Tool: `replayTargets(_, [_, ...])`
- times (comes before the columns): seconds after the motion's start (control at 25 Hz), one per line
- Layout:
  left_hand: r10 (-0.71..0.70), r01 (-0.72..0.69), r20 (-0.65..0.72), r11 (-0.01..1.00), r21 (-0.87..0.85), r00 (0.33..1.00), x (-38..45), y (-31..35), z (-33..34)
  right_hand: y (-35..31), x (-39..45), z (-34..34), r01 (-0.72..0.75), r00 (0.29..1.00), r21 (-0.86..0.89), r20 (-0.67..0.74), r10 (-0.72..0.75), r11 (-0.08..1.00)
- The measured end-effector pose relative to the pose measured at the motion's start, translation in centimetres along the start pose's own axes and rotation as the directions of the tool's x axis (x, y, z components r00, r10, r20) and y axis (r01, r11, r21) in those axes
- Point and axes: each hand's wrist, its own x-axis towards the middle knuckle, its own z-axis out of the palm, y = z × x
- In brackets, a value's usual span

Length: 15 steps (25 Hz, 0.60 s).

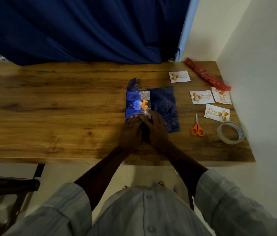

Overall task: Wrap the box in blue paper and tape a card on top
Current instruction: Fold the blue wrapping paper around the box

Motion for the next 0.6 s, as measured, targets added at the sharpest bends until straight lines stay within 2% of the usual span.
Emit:
replayTargets(0.08, [-0.121, 0.121, 0.016, 0.978, -0.170, 0.993, -0.3, 0.5, -0.2, 0.0, 0.1, -0.1, -0.008, 1.000, -0.004, 0.015, 0.008, 1.000])
replayTargets(0.12, [-0.139, 0.136, 0.007, 0.962, -0.237, 0.990, -0.3, 0.5, -0.3, 0.0, 0.2, -0.2, -0.009, 1.000, -0.011, 0.026, 0.009, 1.000])
replayTargets(0.2, [-0.109, 0.093, -0.037, 0.948, -0.306, 0.993, -0.5, 0.5, -0.6, -0.1, 0.2, -0.3, -0.006, 0.999, -0.023, 0.054, 0.007, 1.000])
replayTargets(0.32, [-0.051, 0.009, -0.123, 0.947, -0.320, 0.991, -0.1, 0.4, -1.5, 0.0, 0.2, -0.3, -0.002, 0.998, -0.018, 0.055, 0.003, 1.000])
replayTargets(0.44, [-0.075, 0.017, -0.204, 0.961, -0.275, 0.976, 1.9, -0.3, -3.3, -0.3, 0.2, -0.7, -0.034, 0.996, -0.021, 0.079, 0.036, 0.999])
replayTargets(0.52, [-0.056, 0.035, -0.153, 0.990, -0.137, 0.987, 3.6, -1.7, -4.2, -0.5, 0.4, -0.9, -0.034, 0.995, -0.034, 0.095, 0.037, 0.999])
replayTargets(0.6, [-0.024, 0.025, -0.037, 0.999, 0.035, 0.999, 4.7, -3.2, -4.6, -0.6, 0.5, -1.2, -0.028, 0.995, -0.026, 0.097, 0.030, 0.999])
